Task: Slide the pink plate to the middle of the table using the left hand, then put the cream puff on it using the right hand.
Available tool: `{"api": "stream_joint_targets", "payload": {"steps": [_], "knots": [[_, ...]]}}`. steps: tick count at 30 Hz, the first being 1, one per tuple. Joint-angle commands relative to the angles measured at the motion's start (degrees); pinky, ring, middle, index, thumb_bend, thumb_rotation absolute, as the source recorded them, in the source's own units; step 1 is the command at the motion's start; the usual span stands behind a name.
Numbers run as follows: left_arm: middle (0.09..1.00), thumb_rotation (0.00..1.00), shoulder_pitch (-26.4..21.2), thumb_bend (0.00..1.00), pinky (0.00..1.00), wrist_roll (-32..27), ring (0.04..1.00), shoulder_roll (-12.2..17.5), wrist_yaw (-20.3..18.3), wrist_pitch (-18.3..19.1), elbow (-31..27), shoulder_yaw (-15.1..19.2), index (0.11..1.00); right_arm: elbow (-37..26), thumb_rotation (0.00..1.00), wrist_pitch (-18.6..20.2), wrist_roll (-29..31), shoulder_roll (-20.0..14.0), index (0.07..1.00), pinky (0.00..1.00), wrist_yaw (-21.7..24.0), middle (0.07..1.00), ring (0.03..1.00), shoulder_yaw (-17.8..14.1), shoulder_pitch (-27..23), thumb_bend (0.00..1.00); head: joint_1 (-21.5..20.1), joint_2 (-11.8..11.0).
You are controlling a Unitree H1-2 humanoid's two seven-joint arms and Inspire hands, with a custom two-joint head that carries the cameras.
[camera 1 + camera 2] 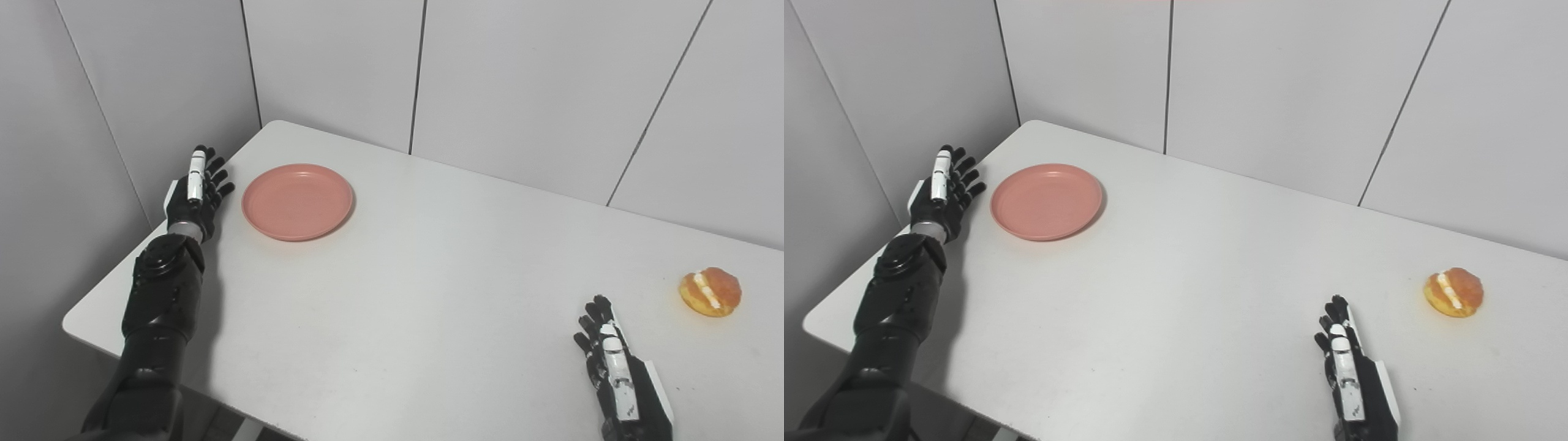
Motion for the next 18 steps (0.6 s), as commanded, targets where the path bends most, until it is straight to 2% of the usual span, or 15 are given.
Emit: {"api": "stream_joint_targets", "payload": {"steps": [1,7,12,18], "knots": [[0.956,1.0,-1.53,0.31,0.98,-0.74,0.967,0.99,-1.47,-0.49,-0.55,-0.56,0.931,-0.96,1.0,-0.93,0.24,0.18,1.0,1.0,0.13,1.0,1.0,-0.08,-0.96,0.08,-0.03,0.07],[0.952,1.0,-2.26,0.33,0.96,-0.6,0.957,0.95,-1.61,-0.26,1.28,-1.64,0.944,-1.3,1.0,-0.67,-0.13,0.24,1.0,1.0,-0.09,1.0,1.0,0.07,-0.83,0.07,-0.28,0.28],[0.926,1.0,-2.94,0.34,0.95,-0.66,0.935,0.68,-1.45,-0.75,2.48,-2.35,0.913,-1.85,1.0,0.02,-0.37,0.27,1.0,1.0,-0.18,1.0,1.0,0.22,-0.81,0.08,-0.44,0.5],[0.952,1.0,-3.28,0.36,0.97,-1.29,0.963,0.71,-3.66,-1.38,4.14,-3.23,0.934,-1.94,1.0,0.15,-0.62,-0.01,1.0,1.0,0.13,1.0,1.0,0.39,-0.82,0.08,-0.71,0.7]]}}
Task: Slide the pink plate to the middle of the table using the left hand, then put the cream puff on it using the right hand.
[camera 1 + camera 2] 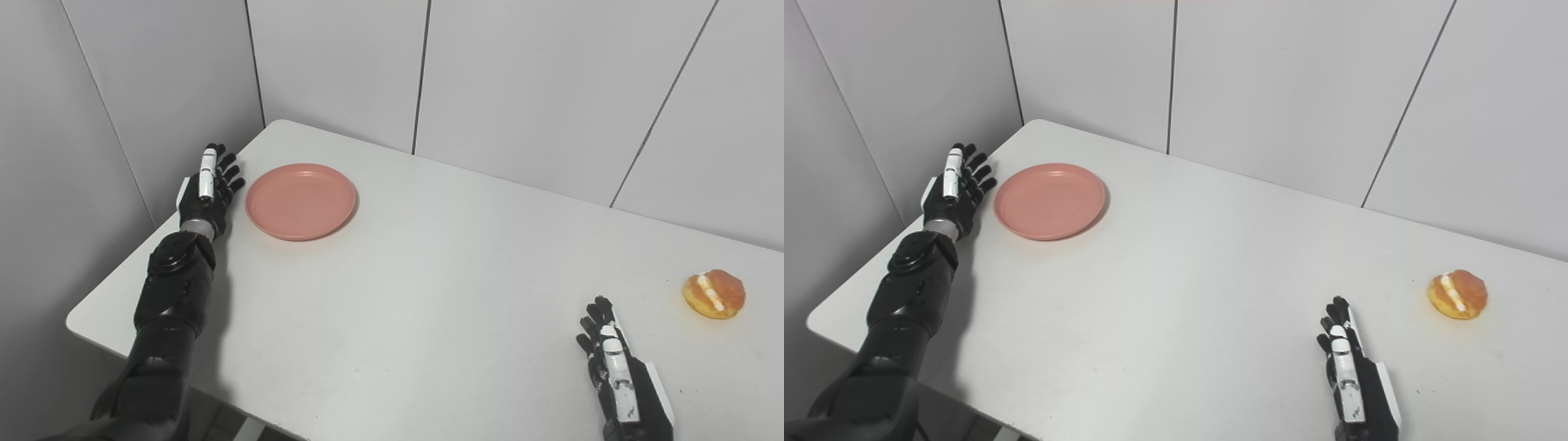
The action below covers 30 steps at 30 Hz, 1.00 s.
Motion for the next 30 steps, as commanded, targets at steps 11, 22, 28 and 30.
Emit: {"api": "stream_joint_targets", "payload": {"steps": [11,22,28,30], "knots": [[0.941,1.0,-0.68,0.38,0.95,-1.1,0.949,-1.06,-3.14,1.47,-1.69,-2.51,0.924,-2.0,1.0,0.87,0.21,0.02,1.0,1.0,0.3,1.0,1.0,0.15,-0.97,0.11,-0.67,0.67],[0.921,1.0,-0.08,0.38,0.95,-1.02,0.933,-3.51,-2.71,3.32,-4.37,-4.26,0.906,-2.23,1.0,1.46,-0.25,0.57,1.0,1.0,-0.22,1.0,0.999,0.31,-1.22,0.11,-1.67,1.85],[0.933,1.0,0.03,0.37,0.97,-0.81,0.944,-4.41,-3.54,3.55,-4.46,-5.38,0.913,-0.58,1.0,0.11,-0.26,0.5,1.0,1.0,-0.11,1.0,0.996,0.13,-2.07,0.14,-2.65,2.0],[0.929,1.0,0.11,0.37,0.96,-0.83,0.936,-4.81,-2.99,4.06,-4.89,-5.57,0.906,-0.48,1.0,0.2,-0.25,0.69,1.0,1.0,-0.28,1.0,0.996,0.05,-2.14,0.13,-2.95,1.98]]}}
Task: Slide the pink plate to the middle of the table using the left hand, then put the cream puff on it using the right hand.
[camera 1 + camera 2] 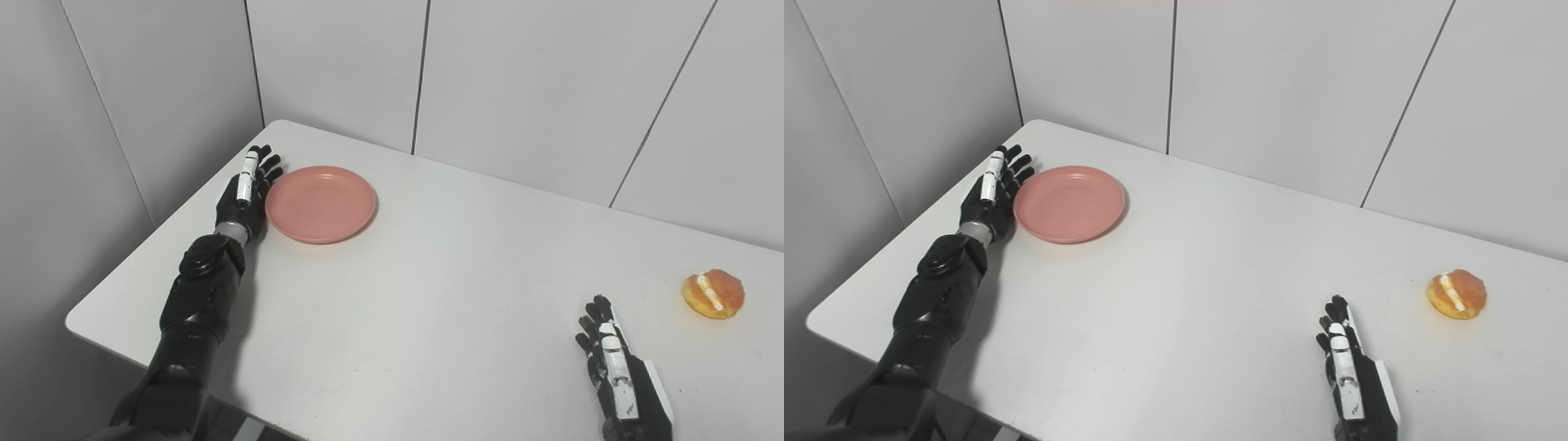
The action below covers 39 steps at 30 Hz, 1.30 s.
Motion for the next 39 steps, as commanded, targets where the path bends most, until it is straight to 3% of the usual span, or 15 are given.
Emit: {"api": "stream_joint_targets", "payload": {"steps": [1,17,27,39], "knots": [[0.931,1.0,-0.26,0.37,0.95,-0.32,0.936,-1.19,-0.62,2.83,-0.7,-1.1,0.905,-0.33,1.0,-1.08,0.05,0.54,1.0,1.0,-0.15,1.0,0.996,-0.05,-1.58,0.13,-0.08,-0.04],[0.921,1.0,1.95,0.38,0.95,-0.75,0.932,-3.82,-1.58,6.61,-7.75,-2.59,0.884,-1.38,1.0,-0.48,-1.48,0.75,1.0,1.0,-0.94,1.0,1.0,0.16,-1.87,0.14,-1.82,1.15],[0.926,1.0,2.2,0.38,0.95,0.88,0.936,-4.61,-2.51,7.62,-10.7,-6.44,0.894,-1.69,1.0,-0.58,-1.53,1.11,1.0,1.0,-1.2,1.0,1.0,0.09,-2.01,0.15,-2.72,1.74],[0.894,1.0,3.05,0.39,0.92,1.66,0.903,-7.61,-2.46,9.34,-14.36,-9.93,0.875,-1.94,1.0,-0.13,-2.16,1.3,1.0,1.0,-1.69,1.0,0.994,-0.06,-2.21,0.17,-4.06,2.38]]}}
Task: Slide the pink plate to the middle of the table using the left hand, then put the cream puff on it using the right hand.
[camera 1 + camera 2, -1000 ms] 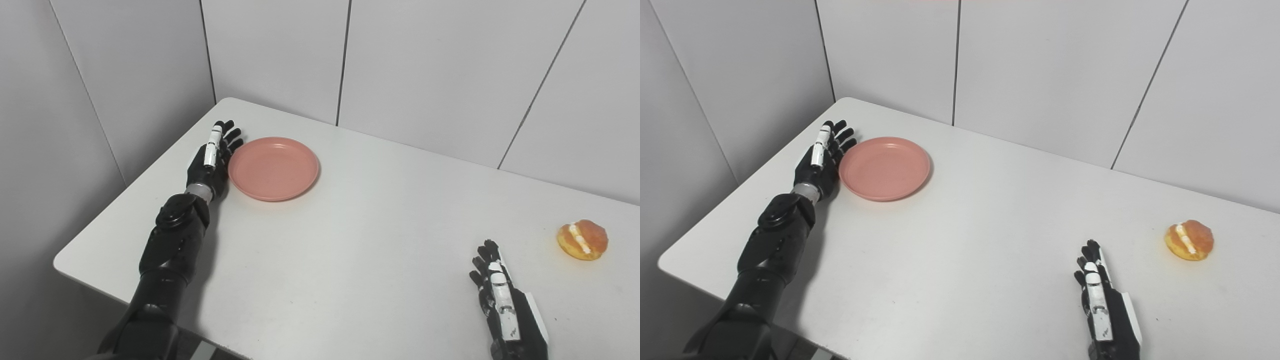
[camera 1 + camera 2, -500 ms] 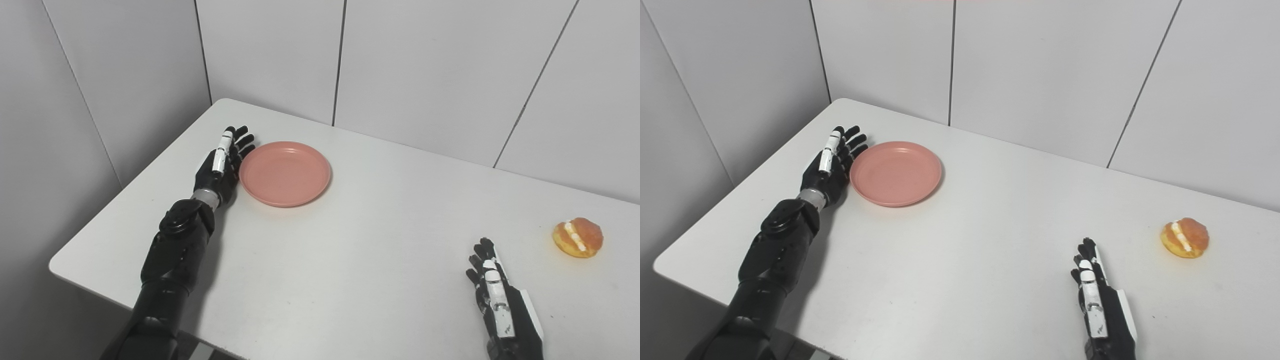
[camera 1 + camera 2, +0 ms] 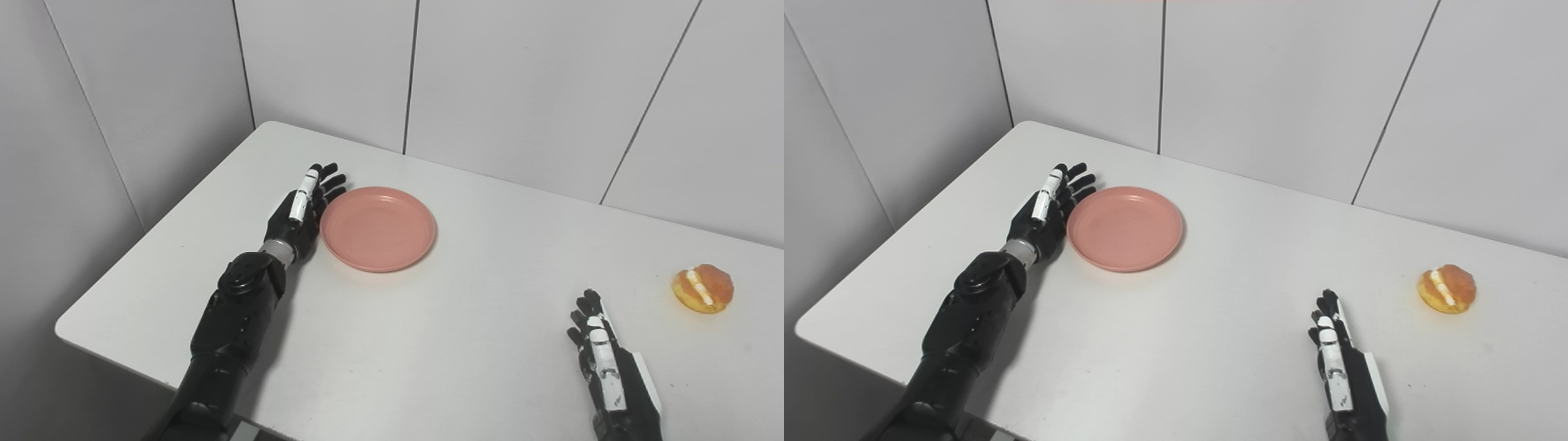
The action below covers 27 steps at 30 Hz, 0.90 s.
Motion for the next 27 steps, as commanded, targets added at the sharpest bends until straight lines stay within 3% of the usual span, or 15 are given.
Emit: {"api": "stream_joint_targets", "payload": {"steps": [1,10,17,27], "knots": [[0.892,1.0,-0.36,0.39,0.92,0.25,0.902,-1.09,-1.09,2.38,-1.37,-1.43,0.873,-1.88,1.0,-0.37,0.16,0.63,1.0,1.0,-0.45,1.0,0.994,-0.26,-1.93,0.17,-0.2,0.05],[0.895,1.0,1.11,0.39,0.9,0.38,0.9,-2.72,-2.22,3.2,-4.36,-4.07,0.875,-1.18,1.0,-1.41,-0.01,1.15,1.0,1.0,-0.94,0.999,0.988,-0.71,-2.31,0.2,-1.72,1.03],[0.894,1.0,3.49,0.41,0.89,0.69,0.906,-4.63,-2.5,5.28,-9.24,-6.75,0.873,-2.01,1.0,0.58,0.31,1.85,0.998,1.0,-1.89,0.998,0.988,-1.02,-2.46,0.21,-3.13,1.69],[0.891,1.0,6.16,0.4,0.91,1.25,0.901,-6.35,-2.45,7.74,-14.63,-8.75,0.873,-0.31,1.0,-1.86,-0.03,1.95,0.994,0.99,-2.27,0.998,0.984,-1.0,-3.08,0.24,-6.22,2.49]]}}
